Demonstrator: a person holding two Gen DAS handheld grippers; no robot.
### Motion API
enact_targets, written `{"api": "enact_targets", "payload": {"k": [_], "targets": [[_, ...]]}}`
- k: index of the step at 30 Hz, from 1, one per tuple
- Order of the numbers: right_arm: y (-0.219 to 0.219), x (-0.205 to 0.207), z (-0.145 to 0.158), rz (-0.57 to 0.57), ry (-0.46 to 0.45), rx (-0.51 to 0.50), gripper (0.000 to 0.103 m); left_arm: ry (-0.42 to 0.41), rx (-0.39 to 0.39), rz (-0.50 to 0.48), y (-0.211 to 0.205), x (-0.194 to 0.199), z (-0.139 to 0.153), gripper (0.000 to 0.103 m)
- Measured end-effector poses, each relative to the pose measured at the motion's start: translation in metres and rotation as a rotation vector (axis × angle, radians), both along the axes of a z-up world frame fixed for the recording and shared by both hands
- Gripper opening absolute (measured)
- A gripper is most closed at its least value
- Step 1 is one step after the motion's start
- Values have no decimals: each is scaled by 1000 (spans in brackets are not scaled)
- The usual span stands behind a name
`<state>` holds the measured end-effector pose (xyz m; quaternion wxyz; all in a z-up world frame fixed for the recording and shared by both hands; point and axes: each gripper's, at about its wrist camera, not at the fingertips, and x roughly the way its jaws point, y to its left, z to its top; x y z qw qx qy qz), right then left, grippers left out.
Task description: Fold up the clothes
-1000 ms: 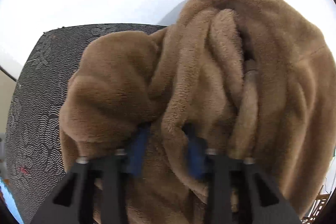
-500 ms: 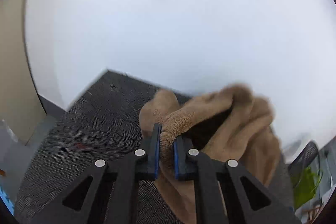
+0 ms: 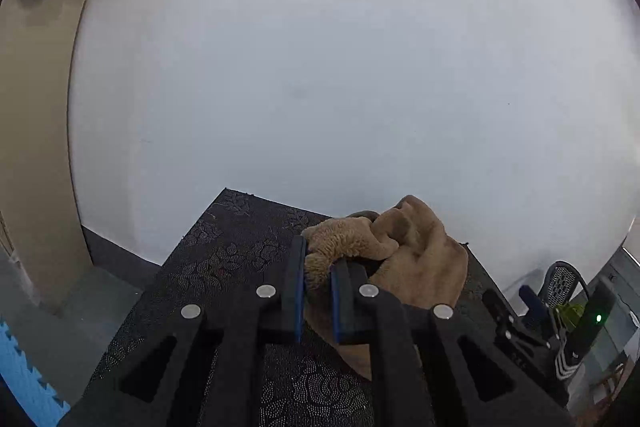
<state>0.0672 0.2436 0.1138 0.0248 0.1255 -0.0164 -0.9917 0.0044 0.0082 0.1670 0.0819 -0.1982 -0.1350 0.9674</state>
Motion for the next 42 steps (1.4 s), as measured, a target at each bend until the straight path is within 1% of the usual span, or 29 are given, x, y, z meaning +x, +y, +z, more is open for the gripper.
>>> {"api": "enact_targets", "payload": {"k": [1,3,4,7,9,11,13,14,15,19,21,22,24,25,26,27,29,30,32,33,35,38,40,41,42], "targets": [[-5,-2,8,11,12,9,97,3,-2,-2,0,6,0,12],[-14,-6,23,34,36,27,102,8,-9,-8,0,17,0,12],[-19,-9,30,49,43,41,102,11,-14,-11,1,21,0,12],[-43,-25,41,110,34,138,102,9,-22,-24,3,26,-6,12],[-65,-42,40,170,-23,241,102,8,-28,-32,5,29,-10,12],[-87,-66,29,265,-161,350,102,7,-33,-40,7,32,-13,12],[-99,-84,12,299,-288,435,102,0,-31,-47,6,33,-18,12],[-102,-92,1,286,-335,476,102,-5,-26,-49,5,32,-21,12],[-102,-97,-6,267,-360,505,102,-7,-25,-49,5,35,-22,12],[-87,-125,-27,144,-405,560,102,-11,-21,-81,9,42,-24,12],[-76,-138,-29,68,-380,551,102,-7,-24,-95,14,50,-23,12],[-69,-142,-28,11,-343,547,102,-6,-25,-101,16,51,-23,12],[-50,-145,-21,-146,-221,537,102,-4,-25,-110,18,52,-25,12],[-37,-144,-15,-225,-156,513,102,-3,-27,-114,19,54,-24,12],[-24,-143,-9,-296,-96,482,102,-3,-25,-116,19,56,-23,12],[-9,-139,-1,-344,-55,428,102,-3,-23,-119,19,59,-21,12],[27,-126,17,-429,21,290,102,-2,-18,-121,18,58,-21,12],[43,-119,26,-446,51,230,102,-1,-16,-120,18,57,-20,12],[67,-106,40,-399,79,133,102,0,-15,-119,19,59,-19,12],[74,-103,45,-313,65,95,102,2,-16,-120,20,61,-18,12],[73,-103,49,-110,-3,73,102,4,-19,-122,22,65,-17,12],[43,-97,38,184,-112,144,102,8,-11,-118,23,69,-17,12],[15,-96,24,355,-196,235,102,14,-10,-114,22,72,-16,12],[-1,-94,14,415,-232,300,102,20,-14,-112,22,74,-14,12],[-12,-94,7,437,-257,360,102,26,-17,-111,22,76,-12,12]]}}
